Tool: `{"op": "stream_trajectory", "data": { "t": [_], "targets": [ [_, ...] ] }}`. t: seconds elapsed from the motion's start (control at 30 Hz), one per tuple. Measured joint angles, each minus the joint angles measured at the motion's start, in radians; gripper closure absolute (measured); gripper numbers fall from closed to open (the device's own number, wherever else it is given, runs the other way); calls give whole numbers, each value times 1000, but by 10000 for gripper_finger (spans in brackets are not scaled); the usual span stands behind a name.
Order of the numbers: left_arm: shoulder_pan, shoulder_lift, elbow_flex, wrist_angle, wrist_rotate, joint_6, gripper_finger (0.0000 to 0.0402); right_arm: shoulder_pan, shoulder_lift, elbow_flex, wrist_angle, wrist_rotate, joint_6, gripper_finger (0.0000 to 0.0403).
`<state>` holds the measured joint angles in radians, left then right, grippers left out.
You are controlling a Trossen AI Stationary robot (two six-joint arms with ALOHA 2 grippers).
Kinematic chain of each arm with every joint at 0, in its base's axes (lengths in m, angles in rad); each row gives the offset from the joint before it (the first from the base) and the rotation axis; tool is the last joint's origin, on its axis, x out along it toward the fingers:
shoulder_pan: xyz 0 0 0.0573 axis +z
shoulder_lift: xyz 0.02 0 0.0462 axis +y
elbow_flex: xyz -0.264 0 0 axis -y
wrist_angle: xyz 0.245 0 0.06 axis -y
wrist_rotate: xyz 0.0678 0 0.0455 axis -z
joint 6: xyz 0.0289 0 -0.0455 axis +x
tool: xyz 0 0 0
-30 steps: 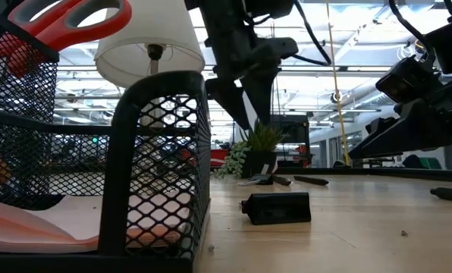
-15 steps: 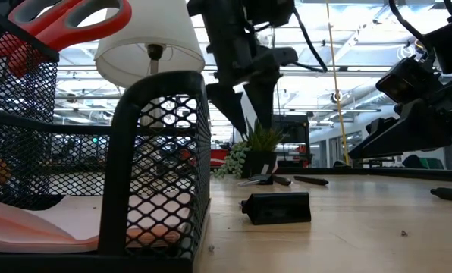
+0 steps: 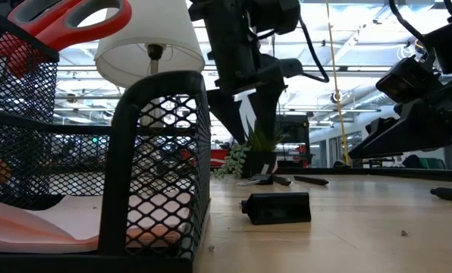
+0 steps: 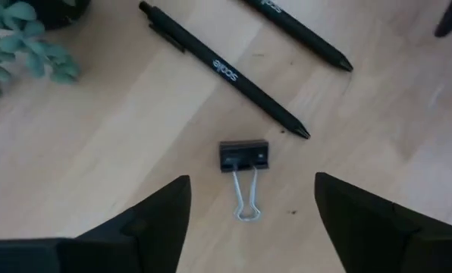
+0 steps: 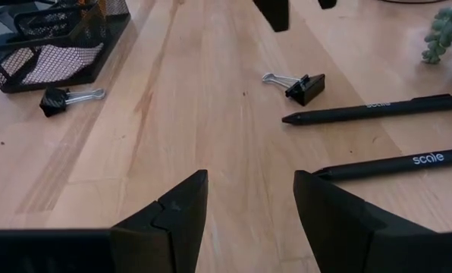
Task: Pick and place office supplies into organizer
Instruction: Put the top black binder clip into the mesh desk organizer
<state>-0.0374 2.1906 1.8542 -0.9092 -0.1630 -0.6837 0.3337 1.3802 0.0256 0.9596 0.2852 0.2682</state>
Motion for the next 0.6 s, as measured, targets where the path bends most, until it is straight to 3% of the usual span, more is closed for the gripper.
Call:
{"op": "stream_trajectory", "data": {
  "t": [0.27,0.6],
  "targets": [
    [-16,0,0,2,-9,35,57,0,0,0,1,0,0,211],
    [-16,0,0,0,15,54,50,0,0,0,1,0,0,211]
  ]
}}
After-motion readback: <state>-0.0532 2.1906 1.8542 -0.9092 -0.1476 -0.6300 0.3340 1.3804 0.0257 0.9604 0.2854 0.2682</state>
